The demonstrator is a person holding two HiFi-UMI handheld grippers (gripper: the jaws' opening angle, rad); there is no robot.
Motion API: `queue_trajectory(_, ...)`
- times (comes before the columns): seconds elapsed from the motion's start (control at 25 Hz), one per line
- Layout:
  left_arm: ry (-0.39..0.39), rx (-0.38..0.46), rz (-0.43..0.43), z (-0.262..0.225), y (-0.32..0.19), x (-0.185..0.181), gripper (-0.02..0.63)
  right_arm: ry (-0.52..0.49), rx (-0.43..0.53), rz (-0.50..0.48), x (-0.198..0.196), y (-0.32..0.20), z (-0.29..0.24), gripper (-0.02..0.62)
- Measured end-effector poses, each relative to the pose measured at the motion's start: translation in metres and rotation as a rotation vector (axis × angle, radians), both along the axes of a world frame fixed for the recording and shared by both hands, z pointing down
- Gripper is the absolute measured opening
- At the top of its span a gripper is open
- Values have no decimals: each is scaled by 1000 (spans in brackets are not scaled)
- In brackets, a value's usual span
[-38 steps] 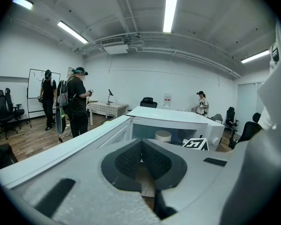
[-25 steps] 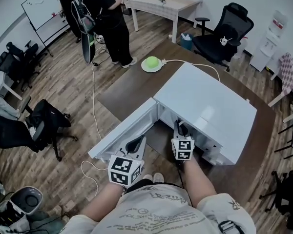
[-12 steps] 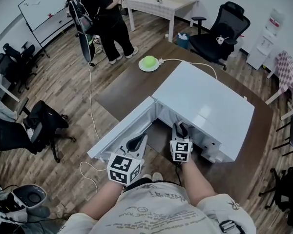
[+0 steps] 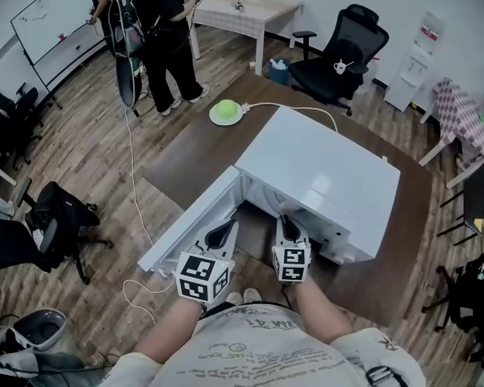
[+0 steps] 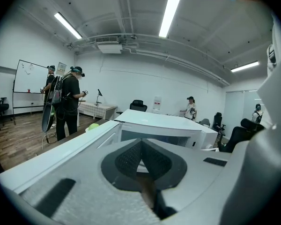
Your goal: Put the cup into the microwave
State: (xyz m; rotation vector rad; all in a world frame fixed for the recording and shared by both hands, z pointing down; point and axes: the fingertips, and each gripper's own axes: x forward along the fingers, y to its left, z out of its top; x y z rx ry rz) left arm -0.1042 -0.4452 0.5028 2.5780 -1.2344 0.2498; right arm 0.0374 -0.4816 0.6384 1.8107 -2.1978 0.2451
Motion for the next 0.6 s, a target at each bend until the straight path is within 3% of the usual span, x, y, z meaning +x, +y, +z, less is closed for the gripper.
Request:
queue_trajectory(0.28,10,0,24,-1,-1,11,13,-115,0,-91,-29,28,-49,21)
queue_trajectory(0.6,-1,10,29,-8,-3,9,12,-146,68,-166,-67,39,-112,15)
